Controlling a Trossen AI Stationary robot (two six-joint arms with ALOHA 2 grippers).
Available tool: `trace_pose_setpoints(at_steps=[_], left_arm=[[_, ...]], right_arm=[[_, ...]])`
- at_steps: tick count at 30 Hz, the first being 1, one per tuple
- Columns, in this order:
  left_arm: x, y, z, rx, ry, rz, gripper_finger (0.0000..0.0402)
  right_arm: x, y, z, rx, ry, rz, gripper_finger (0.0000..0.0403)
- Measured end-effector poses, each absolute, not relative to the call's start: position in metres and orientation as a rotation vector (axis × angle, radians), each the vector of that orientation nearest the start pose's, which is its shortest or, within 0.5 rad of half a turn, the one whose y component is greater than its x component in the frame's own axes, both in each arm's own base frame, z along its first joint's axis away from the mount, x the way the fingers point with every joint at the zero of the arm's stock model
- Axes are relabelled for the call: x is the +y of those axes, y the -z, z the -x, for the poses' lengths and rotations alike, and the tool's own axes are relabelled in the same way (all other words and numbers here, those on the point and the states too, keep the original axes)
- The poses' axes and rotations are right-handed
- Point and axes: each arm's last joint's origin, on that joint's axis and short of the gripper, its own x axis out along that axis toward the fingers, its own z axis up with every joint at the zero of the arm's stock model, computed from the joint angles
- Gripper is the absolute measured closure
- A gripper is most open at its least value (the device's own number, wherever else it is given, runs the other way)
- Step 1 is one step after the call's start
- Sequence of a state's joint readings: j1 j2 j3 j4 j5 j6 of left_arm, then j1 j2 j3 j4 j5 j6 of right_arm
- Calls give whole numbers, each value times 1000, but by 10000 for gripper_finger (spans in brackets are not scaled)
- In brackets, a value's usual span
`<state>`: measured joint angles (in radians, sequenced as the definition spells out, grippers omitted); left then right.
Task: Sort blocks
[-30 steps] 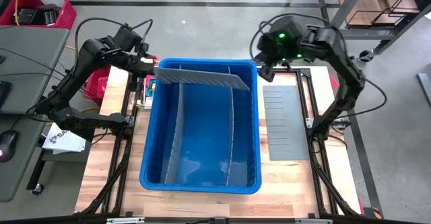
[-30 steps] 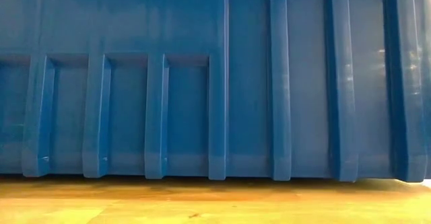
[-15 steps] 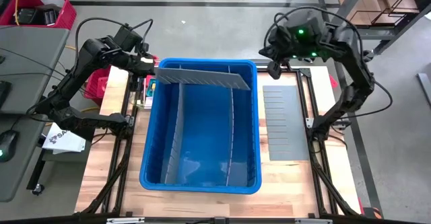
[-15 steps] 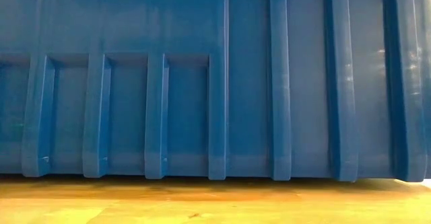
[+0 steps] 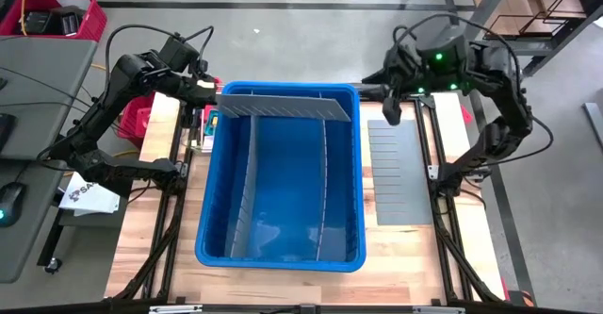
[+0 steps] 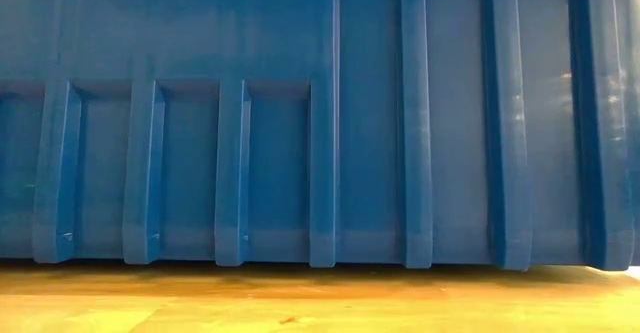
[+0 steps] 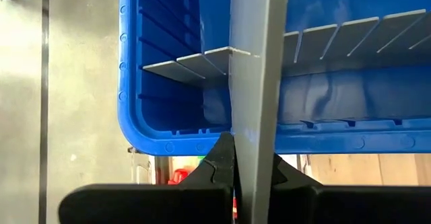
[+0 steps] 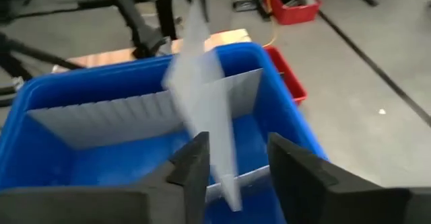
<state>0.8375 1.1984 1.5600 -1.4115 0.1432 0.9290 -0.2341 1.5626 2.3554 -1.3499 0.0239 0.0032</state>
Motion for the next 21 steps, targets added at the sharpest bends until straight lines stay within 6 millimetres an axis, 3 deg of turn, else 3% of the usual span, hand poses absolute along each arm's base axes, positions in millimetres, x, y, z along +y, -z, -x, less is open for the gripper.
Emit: trace_pose_setpoints(at_steps=[6, 10, 21], left_arm=[[131, -409, -123, 1119, -144, -313, 401], [131, -409, -123, 1119, -143, -314, 401], [131, -409, -123, 1121, -138, -325, 401]], right_arm=[[-47, -518, -239, 673, 203, -33, 241], [-49, -500, -253, 829, 288, 113, 241], [-50, -498, -273, 779, 211, 120, 245]])
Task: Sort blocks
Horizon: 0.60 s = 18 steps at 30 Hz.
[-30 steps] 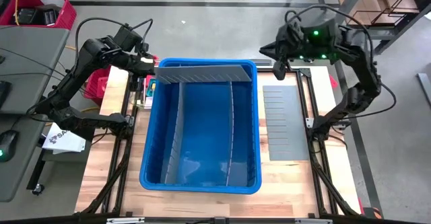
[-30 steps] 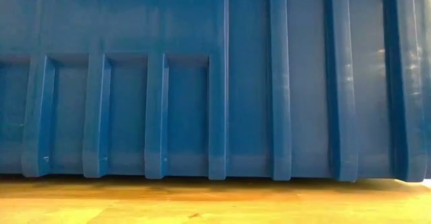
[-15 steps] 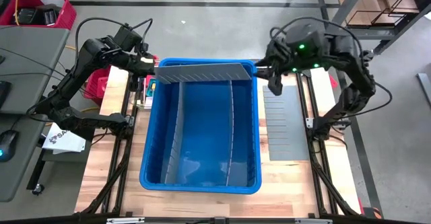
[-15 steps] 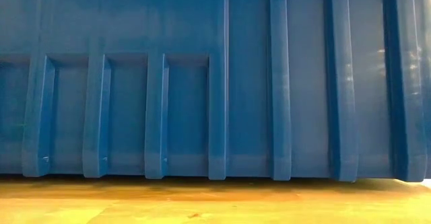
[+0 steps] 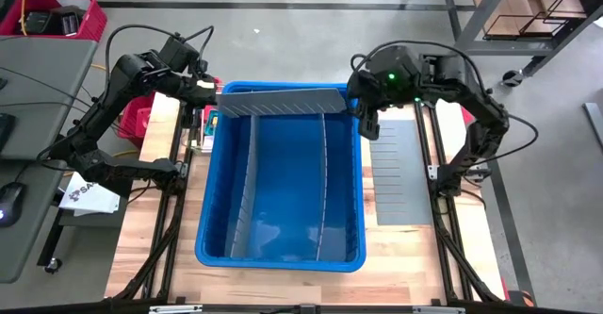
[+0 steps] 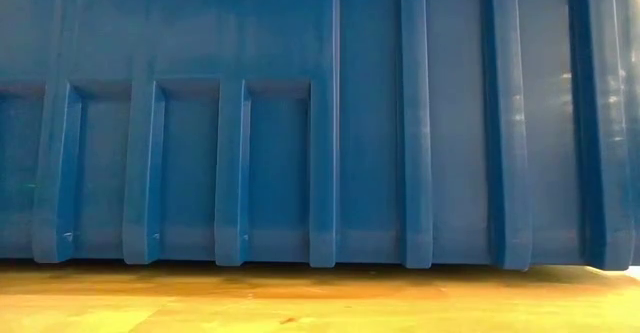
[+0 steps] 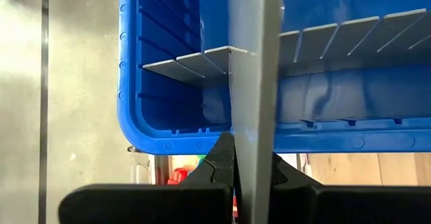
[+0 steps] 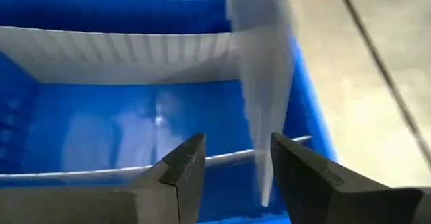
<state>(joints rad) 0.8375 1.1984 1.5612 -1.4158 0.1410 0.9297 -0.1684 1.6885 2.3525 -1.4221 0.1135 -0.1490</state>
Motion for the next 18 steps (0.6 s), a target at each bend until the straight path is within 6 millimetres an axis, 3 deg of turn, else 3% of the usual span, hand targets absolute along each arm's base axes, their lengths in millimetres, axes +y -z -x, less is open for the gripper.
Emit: trace_pose_setpoints(at_steps=[5, 11, 13, 16, 18], left_arm=[[131, -409, -124, 1116, -139, -334, 401], [131, -409, -124, 1116, -139, -335, 401], [131, -409, -124, 1115, -139, -338, 401], [132, -410, -124, 1103, -150, -349, 401], [132, -410, -125, 1100, -154, -346, 401]], right_arm=[[-59, -489, -287, 807, 283, 144, 245], [-60, -477, -304, 837, 238, 121, 252], [-59, -473, -306, 868, 228, 131, 283], [-58, -473, -305, 875, 251, 126, 372], [-61, -474, -303, 873, 276, 98, 388]])
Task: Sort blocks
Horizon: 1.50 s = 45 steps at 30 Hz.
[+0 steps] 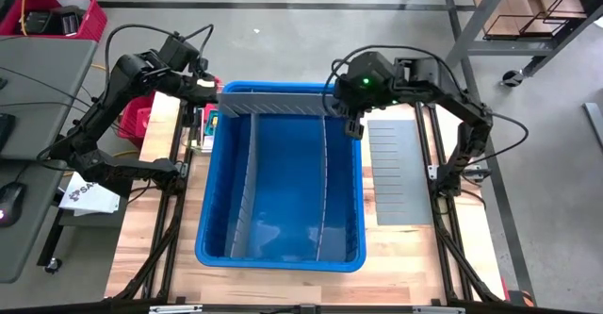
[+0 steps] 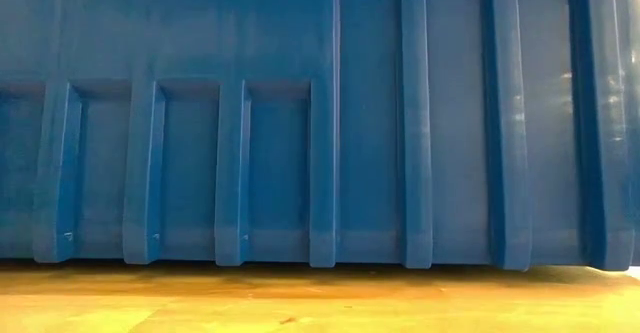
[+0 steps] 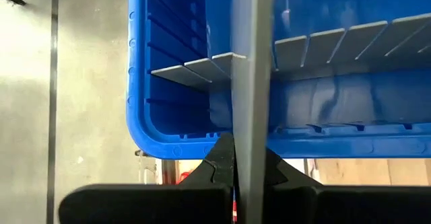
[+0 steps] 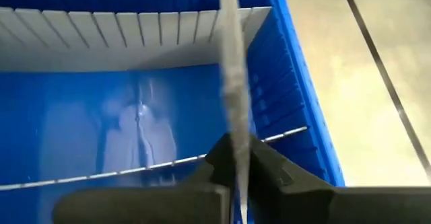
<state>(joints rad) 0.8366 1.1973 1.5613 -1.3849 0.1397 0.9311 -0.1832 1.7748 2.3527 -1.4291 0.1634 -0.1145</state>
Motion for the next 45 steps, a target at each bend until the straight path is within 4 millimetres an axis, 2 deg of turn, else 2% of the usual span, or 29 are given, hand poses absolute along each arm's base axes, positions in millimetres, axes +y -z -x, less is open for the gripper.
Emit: trace_pose_setpoints(at_steps=[10, 16, 23, 28, 38, 45], left_arm=[[125, -411, -133, 1076, -93, -397, 401], [123, -411, -133, 1078, -84, -398, 401], [124, -412, -134, 1066, -93, -402, 401], [124, -412, -134, 1067, -93, -387, 401], [124, -411, -134, 1084, -93, -387, 401], [126, -409, -136, 1074, -79, -373, 401]], right_arm=[[-74, -467, -293, 974, 333, 47, 401], [-85, -466, -288, 997, 251, 26, 402], [-106, -466, -282, 1008, 276, 47, 402], [-112, -465, -278, 997, 221, -16, 402], [-122, -431, -291, 1106, 195, -19, 403], [-127, -432, -288, 1096, 204, -3, 403]])
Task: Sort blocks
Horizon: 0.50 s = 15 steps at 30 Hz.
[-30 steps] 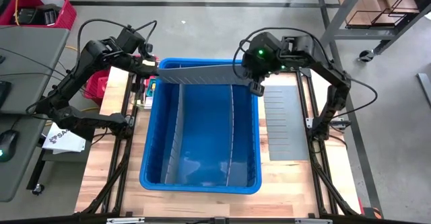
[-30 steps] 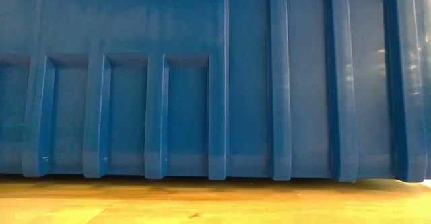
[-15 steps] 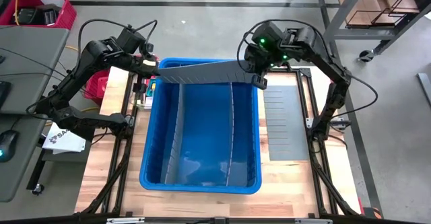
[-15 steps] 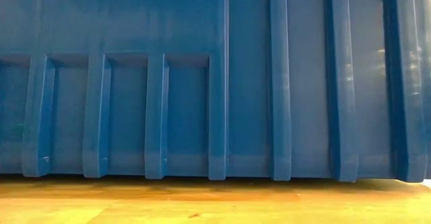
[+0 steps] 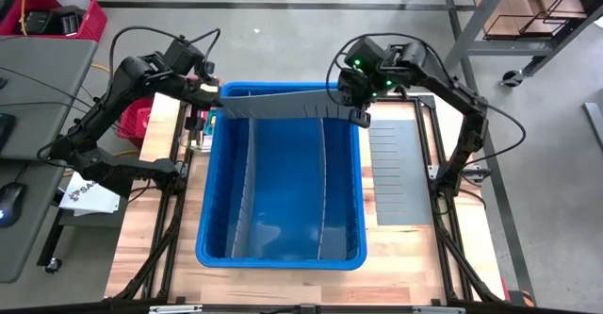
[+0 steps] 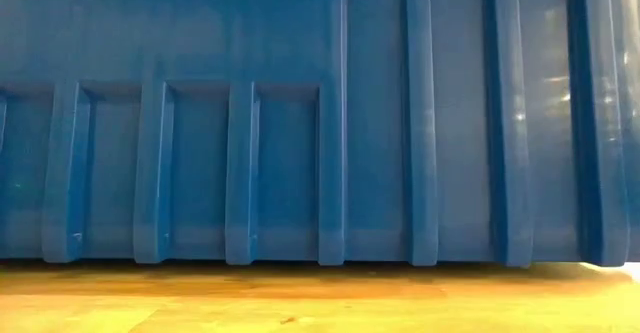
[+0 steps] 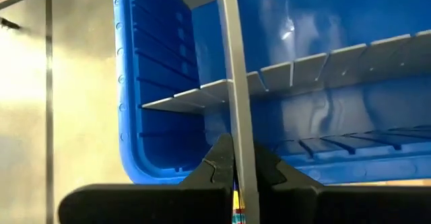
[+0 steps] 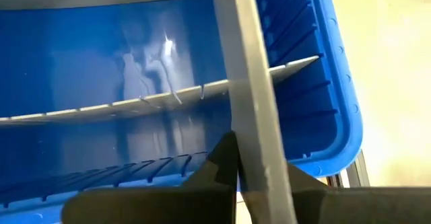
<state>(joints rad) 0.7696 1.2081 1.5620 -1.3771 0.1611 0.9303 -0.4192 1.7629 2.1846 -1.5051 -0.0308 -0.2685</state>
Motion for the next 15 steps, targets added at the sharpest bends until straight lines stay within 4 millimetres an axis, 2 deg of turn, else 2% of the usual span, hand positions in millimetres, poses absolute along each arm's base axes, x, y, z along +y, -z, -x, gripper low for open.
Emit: trace_pose_setpoints(at_steps=[6, 10, 15], left_arm=[[134, -404, -149, 1040, -43, -348, 401], [140, -401, -154, 1058, -57, -352, 401], [140, -400, -152, 1083, -55, -349, 401]], right_arm=[[-142, -433, -277, 1074, 209, -139, 403], [-149, -422, -277, 1083, 214, -229, 403], [-154, -409, -285, 1067, 187, -260, 403]])
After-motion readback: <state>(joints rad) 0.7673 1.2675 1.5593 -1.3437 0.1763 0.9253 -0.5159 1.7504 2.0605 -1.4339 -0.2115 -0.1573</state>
